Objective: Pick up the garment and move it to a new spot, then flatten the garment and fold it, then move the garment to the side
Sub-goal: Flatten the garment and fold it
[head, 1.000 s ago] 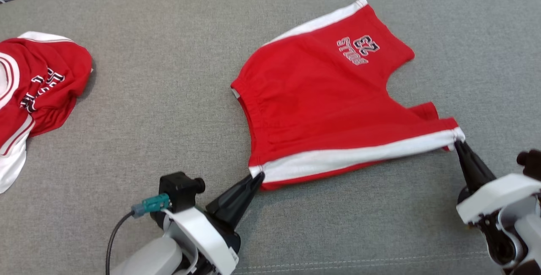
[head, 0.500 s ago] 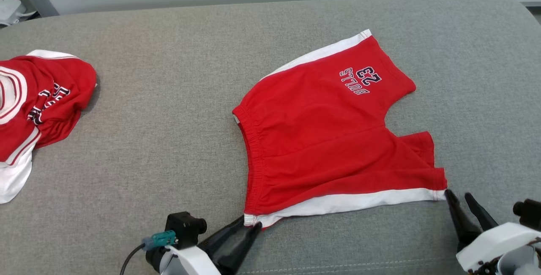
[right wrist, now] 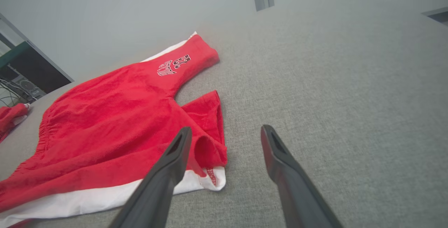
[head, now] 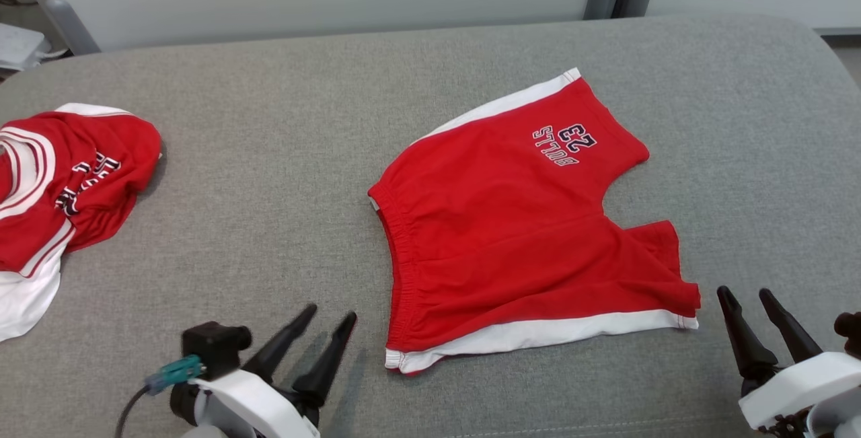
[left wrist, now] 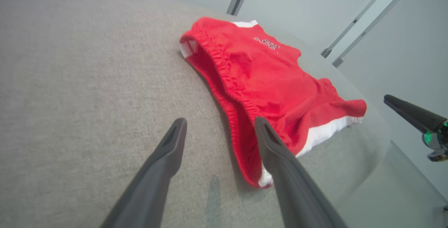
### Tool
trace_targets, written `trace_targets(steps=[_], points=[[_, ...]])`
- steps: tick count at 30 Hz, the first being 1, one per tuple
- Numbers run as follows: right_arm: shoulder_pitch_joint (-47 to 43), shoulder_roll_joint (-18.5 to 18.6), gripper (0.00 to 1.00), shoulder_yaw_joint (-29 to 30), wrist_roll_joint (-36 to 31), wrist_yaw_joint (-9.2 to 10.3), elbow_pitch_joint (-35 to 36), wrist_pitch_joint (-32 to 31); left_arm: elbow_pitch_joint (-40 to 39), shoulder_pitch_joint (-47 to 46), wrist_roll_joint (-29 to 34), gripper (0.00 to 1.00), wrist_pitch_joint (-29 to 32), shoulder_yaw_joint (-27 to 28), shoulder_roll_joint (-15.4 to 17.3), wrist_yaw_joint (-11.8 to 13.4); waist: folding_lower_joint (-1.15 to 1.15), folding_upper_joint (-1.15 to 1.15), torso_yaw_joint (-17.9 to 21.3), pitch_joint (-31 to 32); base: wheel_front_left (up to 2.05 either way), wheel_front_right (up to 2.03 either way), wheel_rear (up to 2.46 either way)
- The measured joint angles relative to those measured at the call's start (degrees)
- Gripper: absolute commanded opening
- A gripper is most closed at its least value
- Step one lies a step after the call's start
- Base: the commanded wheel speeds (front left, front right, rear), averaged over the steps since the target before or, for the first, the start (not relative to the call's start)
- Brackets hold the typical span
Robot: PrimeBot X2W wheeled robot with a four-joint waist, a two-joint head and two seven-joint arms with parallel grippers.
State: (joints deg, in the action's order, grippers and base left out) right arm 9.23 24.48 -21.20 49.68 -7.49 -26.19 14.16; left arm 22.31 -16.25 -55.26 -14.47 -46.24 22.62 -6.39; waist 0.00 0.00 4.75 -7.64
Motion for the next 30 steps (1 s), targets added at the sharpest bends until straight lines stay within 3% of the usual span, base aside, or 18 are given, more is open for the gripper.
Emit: trace_targets(steps=[4,9,16,22,30], points=[[-1.5,-2.3,1.0,2.8,-5.4,0.0,5.1,0.0,-7.1,6.7,7.3,1.0,0.0,13.3,-3.0,1.4,0.0,0.0,-0.3,1.8,0.0,0.0,0.0],[-3.7,-5.1,1.0,3.4,-9.3,0.0,12.3,0.0,-13.8,13.5,14.8,1.0,0.0,26.4,-9.0,1.9,0.0,0.0,-0.9,4.2,0.0,0.0,0.0],[-4.5,-7.5,1.0,3.3,-14.0,0.0,14.7,0.0,-21.0,18.8,23.8,1.0,-0.2,40.8,-17.8,2.0,0.0,0.0,-1.0,7.3,0.0,0.0,0.0],[-4.6,-11.1,1.0,5.6,-19.5,0.0,16.6,0.1,-24.9,22.7,29.1,1.0,-0.2,44.8,-19.7,1.9,-0.01,0.0,-0.3,9.1,0.0,0.0,0.0],[-8.9,-12.4,1.0,5.8,-23.4,0.0,17.5,0.1,-25.4,26.9,32.3,1.0,-0.2,44.0,-19.8,1.3,0.0,0.0,0.1,10.6,0.0,0.0,0.0]])
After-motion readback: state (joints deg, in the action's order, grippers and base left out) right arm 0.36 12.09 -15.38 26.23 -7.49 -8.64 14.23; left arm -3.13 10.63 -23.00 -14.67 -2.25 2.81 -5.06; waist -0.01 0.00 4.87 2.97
